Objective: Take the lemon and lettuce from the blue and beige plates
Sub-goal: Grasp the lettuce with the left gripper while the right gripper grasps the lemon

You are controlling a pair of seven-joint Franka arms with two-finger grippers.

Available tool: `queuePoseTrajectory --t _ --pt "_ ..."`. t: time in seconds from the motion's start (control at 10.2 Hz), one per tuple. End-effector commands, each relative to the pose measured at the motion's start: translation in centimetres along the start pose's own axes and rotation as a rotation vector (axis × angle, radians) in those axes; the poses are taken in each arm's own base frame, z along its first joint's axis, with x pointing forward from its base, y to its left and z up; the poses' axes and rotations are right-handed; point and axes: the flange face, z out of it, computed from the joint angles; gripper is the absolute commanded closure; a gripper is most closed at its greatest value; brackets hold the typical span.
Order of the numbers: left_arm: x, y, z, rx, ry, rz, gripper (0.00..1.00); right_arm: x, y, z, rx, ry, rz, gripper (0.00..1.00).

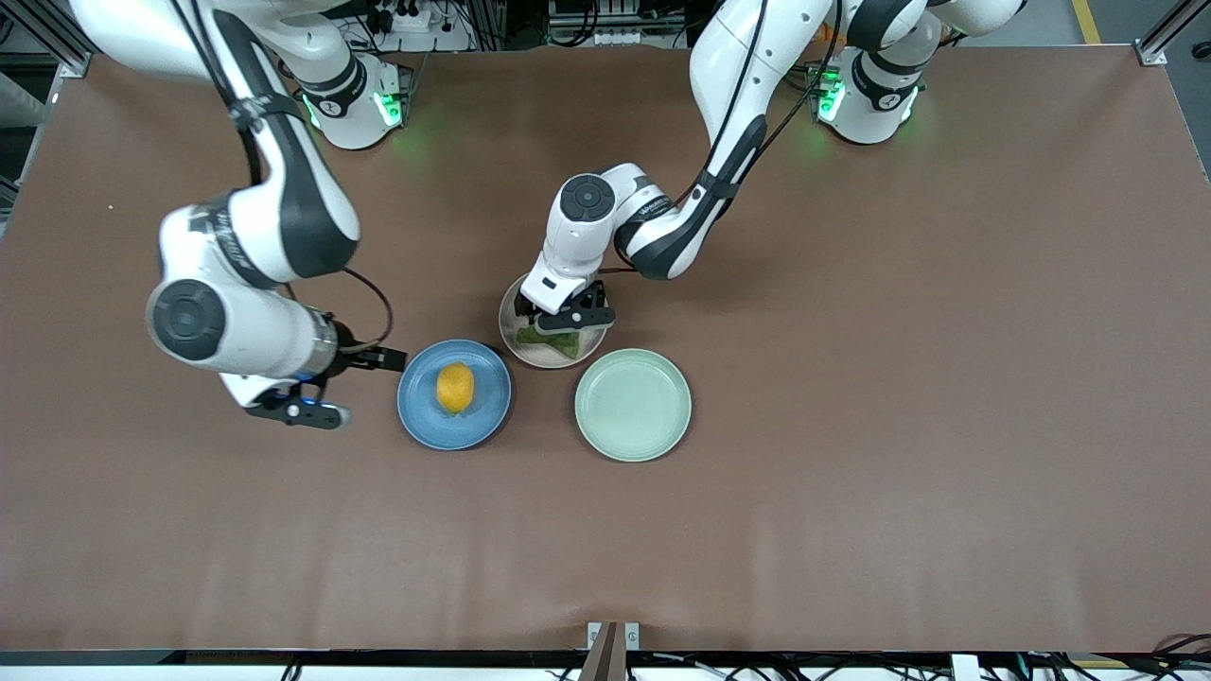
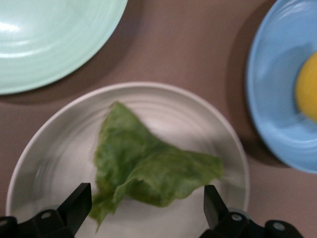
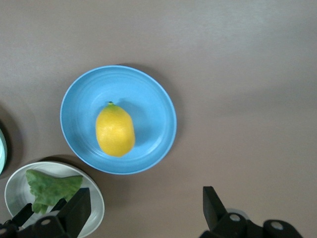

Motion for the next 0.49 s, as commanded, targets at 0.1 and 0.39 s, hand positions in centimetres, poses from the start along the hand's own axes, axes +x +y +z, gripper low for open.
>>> queuePoseTrajectory --t 0.1,0.39 --pt "-0.5 0.8 0.4 -0.015 0.033 0.006 0.00 -0.4 -1.6 3.1 0.035 0.033 0.006 0.00" --pt "-1.1 0.9 1.4 -0.053 0.050 0.019 0.00 -1.8 -3.6 6.5 0.067 0.066 -0.005 0.00"
